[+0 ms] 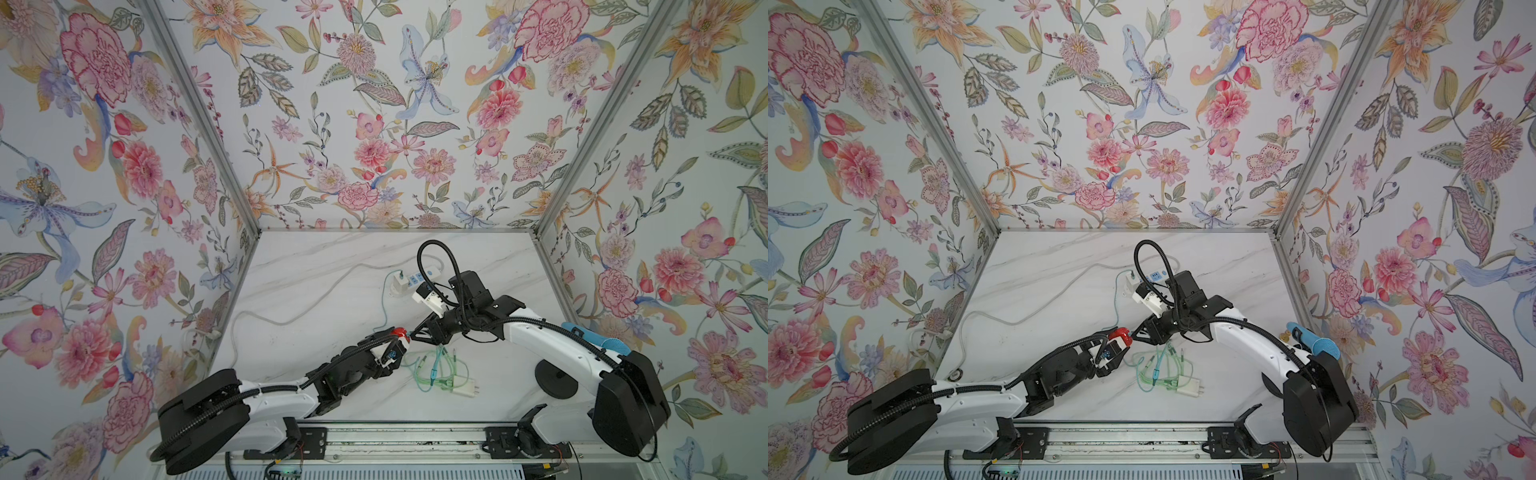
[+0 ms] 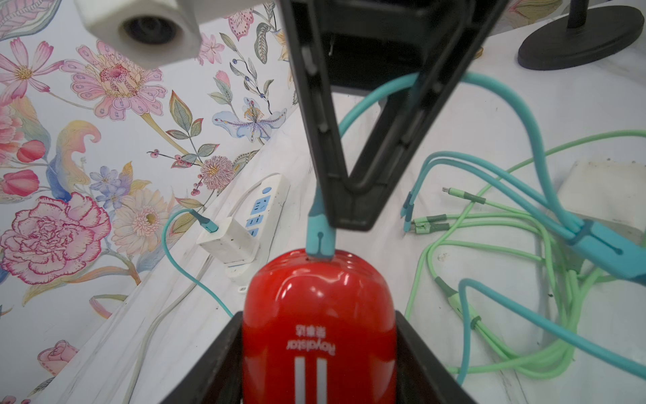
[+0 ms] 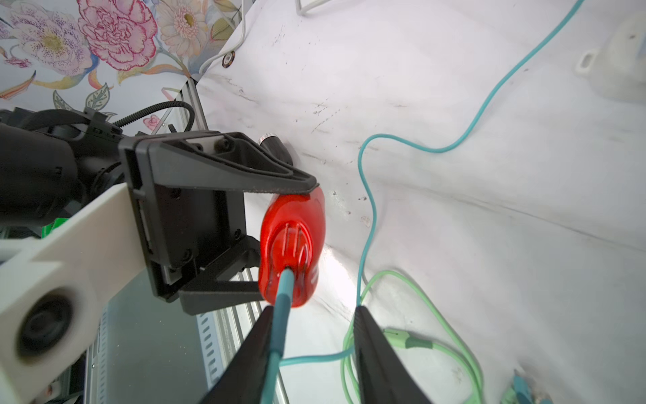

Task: Charge the electric shaver
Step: Insert the charging cable into the electric shaver, then place the electric shaver at the center of the board.

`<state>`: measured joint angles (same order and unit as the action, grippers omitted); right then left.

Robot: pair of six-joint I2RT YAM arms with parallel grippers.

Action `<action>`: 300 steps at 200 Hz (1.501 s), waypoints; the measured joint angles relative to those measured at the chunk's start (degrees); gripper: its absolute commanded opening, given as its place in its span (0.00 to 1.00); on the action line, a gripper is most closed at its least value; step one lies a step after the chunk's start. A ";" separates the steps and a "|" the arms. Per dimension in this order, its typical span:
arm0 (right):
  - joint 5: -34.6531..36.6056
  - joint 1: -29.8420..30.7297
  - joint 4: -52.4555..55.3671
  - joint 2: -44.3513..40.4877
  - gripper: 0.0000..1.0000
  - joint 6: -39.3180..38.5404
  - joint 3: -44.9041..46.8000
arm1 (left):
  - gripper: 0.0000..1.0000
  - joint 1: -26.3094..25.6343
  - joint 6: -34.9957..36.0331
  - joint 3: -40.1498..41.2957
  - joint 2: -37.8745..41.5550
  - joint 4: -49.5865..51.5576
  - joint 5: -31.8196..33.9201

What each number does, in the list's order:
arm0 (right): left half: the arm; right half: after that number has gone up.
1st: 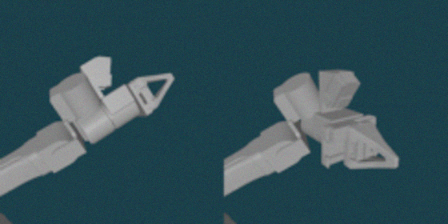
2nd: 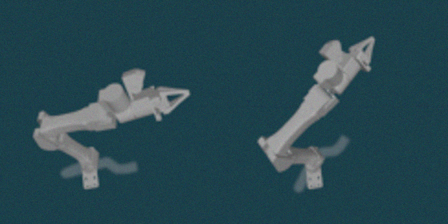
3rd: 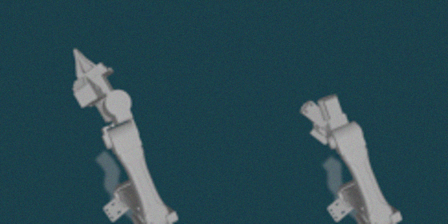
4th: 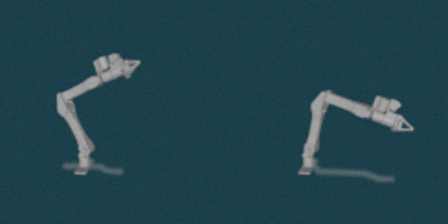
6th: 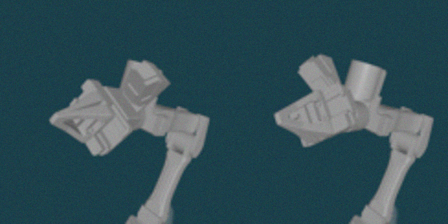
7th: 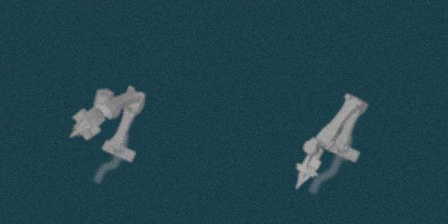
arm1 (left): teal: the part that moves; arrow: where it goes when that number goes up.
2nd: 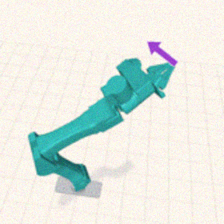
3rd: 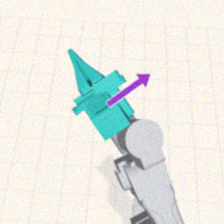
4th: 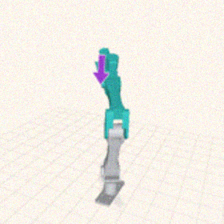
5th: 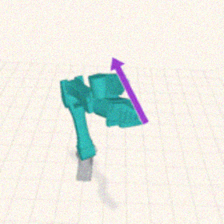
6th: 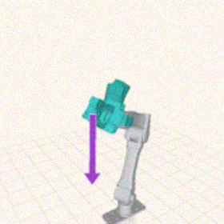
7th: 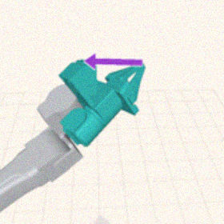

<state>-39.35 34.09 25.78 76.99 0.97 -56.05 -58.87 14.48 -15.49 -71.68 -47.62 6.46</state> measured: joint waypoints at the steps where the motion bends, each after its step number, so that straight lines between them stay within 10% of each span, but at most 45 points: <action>1: 0.07 -0.11 0.07 -0.17 0.45 -0.04 0.00 | 0.00 0.00 -0.02 0.00 -0.07 -0.04 0.04; 45: 3.76 -5.70 2.08 -10.43 0.49 0.39 -0.02 | 0.00 1.90 -1.86 0.09 -1.18 1.16 2.80; 117: 10.91 -9.55 -2.36 -12.09 0.49 3.87 3.10 | 0.00 23.15 -19.47 -18.25 -1.18 27.69 12.50; 204: 13.31 -10.29 -7.85 -11.37 0.49 6.71 7.85 | 0.00 40.65 -30.29 -17.92 -0.04 39.04 16.90; 300: 16.06 -10.32 -9.31 -10.10 0.49 8.72 10.08 | 0.08 42.91 -33.18 -36.50 -27.39 51.82 12.55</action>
<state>-23.29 23.77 16.47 66.89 9.69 -45.98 -15.97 -18.70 -51.99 -99.07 4.21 19.00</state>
